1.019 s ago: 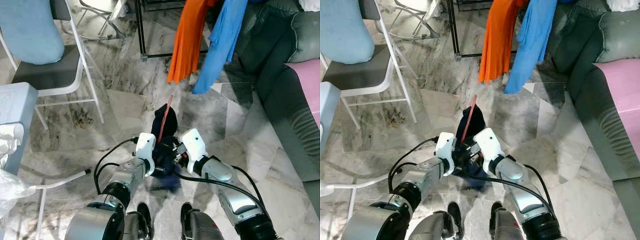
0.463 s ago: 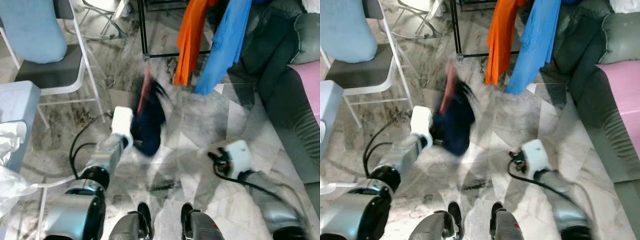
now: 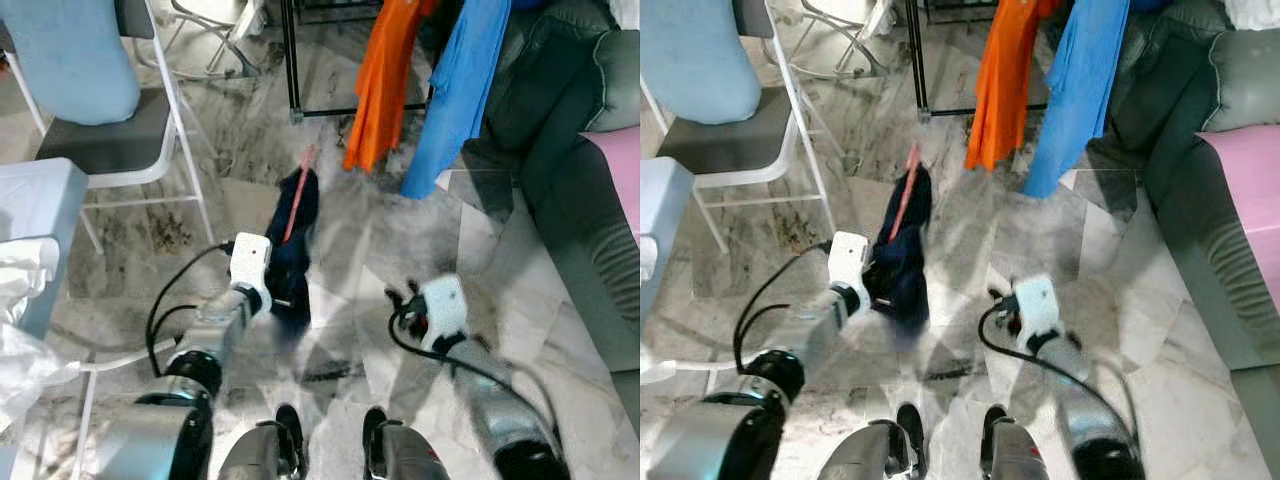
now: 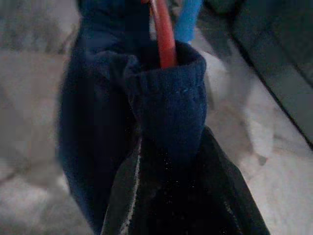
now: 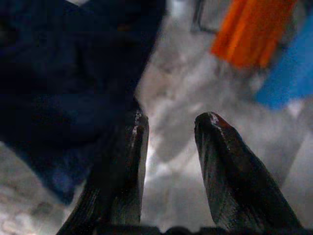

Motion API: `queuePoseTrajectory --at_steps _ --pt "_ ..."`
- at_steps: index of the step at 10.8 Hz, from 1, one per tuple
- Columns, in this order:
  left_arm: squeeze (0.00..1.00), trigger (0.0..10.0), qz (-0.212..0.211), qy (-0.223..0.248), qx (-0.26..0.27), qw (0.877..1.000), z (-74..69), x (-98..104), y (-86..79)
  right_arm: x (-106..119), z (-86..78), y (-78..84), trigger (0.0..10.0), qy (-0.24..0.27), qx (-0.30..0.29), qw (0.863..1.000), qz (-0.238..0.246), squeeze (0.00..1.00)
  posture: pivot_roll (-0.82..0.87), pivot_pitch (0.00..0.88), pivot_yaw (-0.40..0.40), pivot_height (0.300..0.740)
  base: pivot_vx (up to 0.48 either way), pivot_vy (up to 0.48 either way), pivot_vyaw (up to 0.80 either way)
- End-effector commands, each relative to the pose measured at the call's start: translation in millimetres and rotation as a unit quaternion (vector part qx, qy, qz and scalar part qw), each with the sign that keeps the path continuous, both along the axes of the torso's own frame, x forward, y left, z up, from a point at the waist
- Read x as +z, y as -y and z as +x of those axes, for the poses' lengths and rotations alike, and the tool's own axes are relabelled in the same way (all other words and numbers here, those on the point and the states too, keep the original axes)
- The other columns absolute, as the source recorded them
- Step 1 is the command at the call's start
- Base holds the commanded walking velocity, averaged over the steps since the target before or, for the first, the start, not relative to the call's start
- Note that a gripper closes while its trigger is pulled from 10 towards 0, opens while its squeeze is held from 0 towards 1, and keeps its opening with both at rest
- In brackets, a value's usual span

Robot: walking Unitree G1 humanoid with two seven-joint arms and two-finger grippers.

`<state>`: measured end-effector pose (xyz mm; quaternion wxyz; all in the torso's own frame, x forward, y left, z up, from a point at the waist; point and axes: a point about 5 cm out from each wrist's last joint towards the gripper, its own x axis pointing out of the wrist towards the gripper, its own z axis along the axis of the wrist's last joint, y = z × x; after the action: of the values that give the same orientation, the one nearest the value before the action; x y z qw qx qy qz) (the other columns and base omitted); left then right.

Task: Hang hanger

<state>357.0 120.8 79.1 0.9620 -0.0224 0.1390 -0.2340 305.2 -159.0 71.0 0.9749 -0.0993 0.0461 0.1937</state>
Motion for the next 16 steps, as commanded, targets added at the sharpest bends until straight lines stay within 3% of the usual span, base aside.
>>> queuePoseTrajectory --at_steps 1,3,5,7,8,11,12,16 --pt "0.00 0.0 0.012 0.053 -0.039 0.998 8.1 21 -3.1 4 -3.0 5.4 10.0 0.012 0.028 0.999 -0.030 0.00 -0.12 0.243 0.058 0.740 0.000 0.000 0.00" --pt "0.00 0.0 0.039 0.088 -0.155 0.983 11.6 45 -16.3 28 -7.5 42.1 10.0 0.042 0.101 0.988 -0.111 0.00 -0.12 0.250 0.059 0.740 0.000 0.000 0.00" --pt "0.00 0.0 0.121 0.099 -0.221 0.963 9.8 54 -38.8 55 -12.2 73.2 10.0 0.053 0.137 0.974 -0.175 0.00 -0.13 0.253 0.066 0.740 0.000 0.000 0.00" --pt "0.00 0.0 0.179 0.097 -0.297 0.933 1.9 53 -49.0 67 -18.1 86.3 10.0 0.043 0.177 0.953 -0.241 0.00 -0.13 0.254 0.071 0.740 0.000 0.000 0.00" --pt "0.00 0.0 0.186 0.095 -0.354 0.912 -4.9 52 -48.9 72 -18.7 94.5 10.0 0.040 0.178 0.947 -0.263 0.00 -0.14 0.256 0.075 0.740 0.000 0.000 0.00" --pt "0.00 0.0 0.175 0.078 -0.434 0.880 -16.0 46 -43.1 89 -15.0 110.9 10.0 0.051 0.174 0.933 -0.310 0.00 -0.14 0.264 0.074 0.740 0.000 0.000 0.00" --pt "0.00 0.0 0.176 0.084 -0.442 0.875 -16.9 46 -41.4 96 -13.1 112.1 10.0 0.051 0.174 0.937 -0.298 1.00 -0.14 0.265 0.072 0.740 0.000 0.000 0.00" --pt "0.00 0.0 0.161 0.081 -0.467 0.866 -21.9 42 -37.4 107 -12.4 112.1 10.0 0.052 0.196 0.933 -0.296 1.00 -0.14 0.277 0.068 0.740 0.000 0.000 0.00"
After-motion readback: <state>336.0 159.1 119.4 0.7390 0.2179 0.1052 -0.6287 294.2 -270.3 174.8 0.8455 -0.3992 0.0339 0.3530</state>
